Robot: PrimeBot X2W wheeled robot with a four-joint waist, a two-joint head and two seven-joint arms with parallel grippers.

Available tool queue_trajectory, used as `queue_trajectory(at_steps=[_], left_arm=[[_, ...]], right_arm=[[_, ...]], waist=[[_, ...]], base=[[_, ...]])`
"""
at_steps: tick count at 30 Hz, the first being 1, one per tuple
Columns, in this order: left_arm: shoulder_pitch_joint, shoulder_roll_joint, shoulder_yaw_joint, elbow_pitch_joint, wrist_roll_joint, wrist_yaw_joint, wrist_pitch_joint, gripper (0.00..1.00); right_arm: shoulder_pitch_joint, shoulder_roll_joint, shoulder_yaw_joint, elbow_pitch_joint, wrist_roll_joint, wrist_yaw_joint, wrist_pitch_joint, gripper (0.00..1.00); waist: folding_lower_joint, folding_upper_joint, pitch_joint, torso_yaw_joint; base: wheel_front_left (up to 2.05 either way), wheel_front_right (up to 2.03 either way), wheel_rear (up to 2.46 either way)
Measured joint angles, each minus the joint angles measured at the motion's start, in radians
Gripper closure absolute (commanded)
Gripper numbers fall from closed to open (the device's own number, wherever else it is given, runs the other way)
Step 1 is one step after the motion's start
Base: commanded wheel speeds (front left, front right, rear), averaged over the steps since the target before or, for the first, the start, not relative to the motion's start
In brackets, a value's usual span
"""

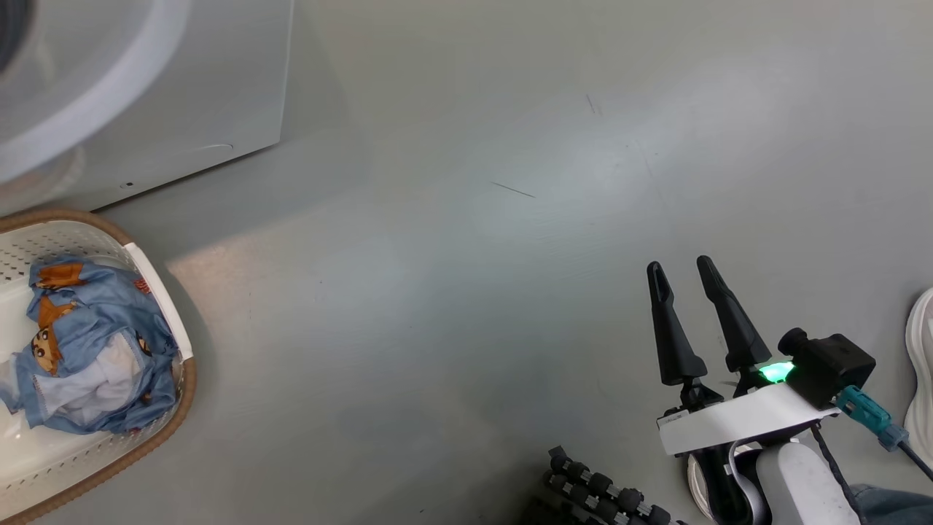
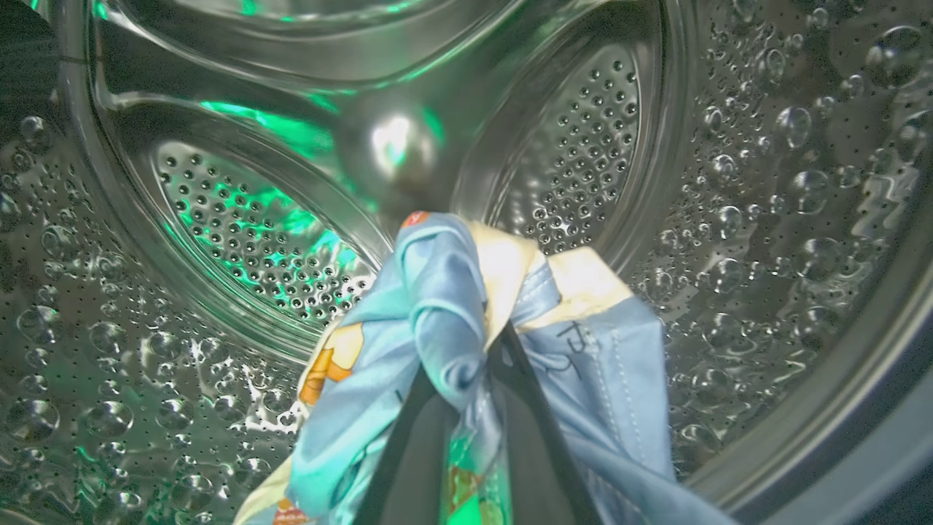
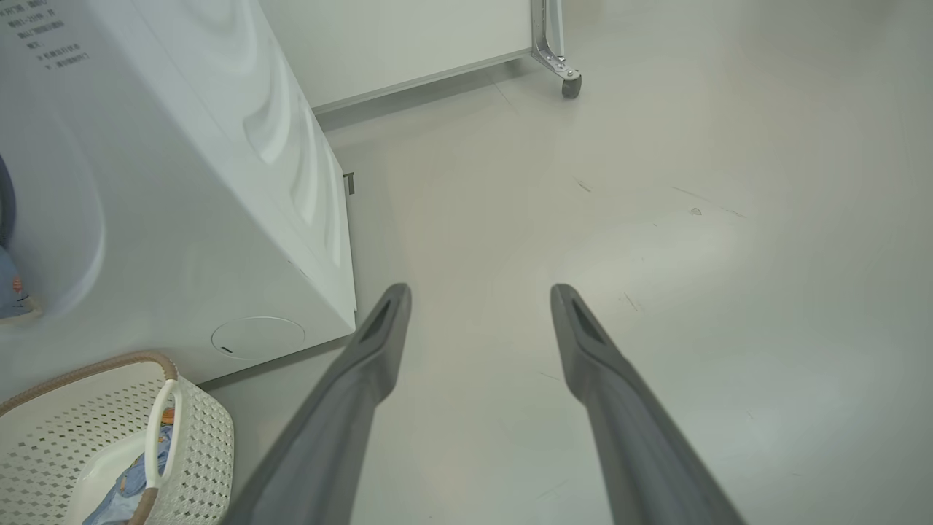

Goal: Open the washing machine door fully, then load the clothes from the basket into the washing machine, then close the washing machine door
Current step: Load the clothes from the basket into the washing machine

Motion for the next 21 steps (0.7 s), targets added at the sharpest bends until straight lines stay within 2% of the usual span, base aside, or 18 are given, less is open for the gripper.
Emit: queue_trajectory(at_steps=[5,13,21], left_arm=[[-0.073,0.041,0.002,0.021,0.007,0.0,-0.013,1.0],[-0.209,0.065,-0.028,0.033,0.037,-0.004,-0.039,1.0],[-0.299,0.076,-0.031,0.082,0.058,-0.004,-0.067,1.0]], right_arm=[[0.003,0.001,0.018,0.002,0.009,0.0,0.0,0.0],[0.008,0.002,-0.022,-0.007,0.036,-0.001,0.0,0.0],[0.02,0.002,-0.011,-0.007,0.06,-0.001,0.0,0.0]], waist=[[0.0,0.0,0.027,-0.001],[-0.0001,0.0,0.066,-0.002],[-0.0001,0.0,0.097,-0.012]], base=[[0.0,0.0,0.0],[0.0,0.0,0.0],[0.0,0.0,0.0]])
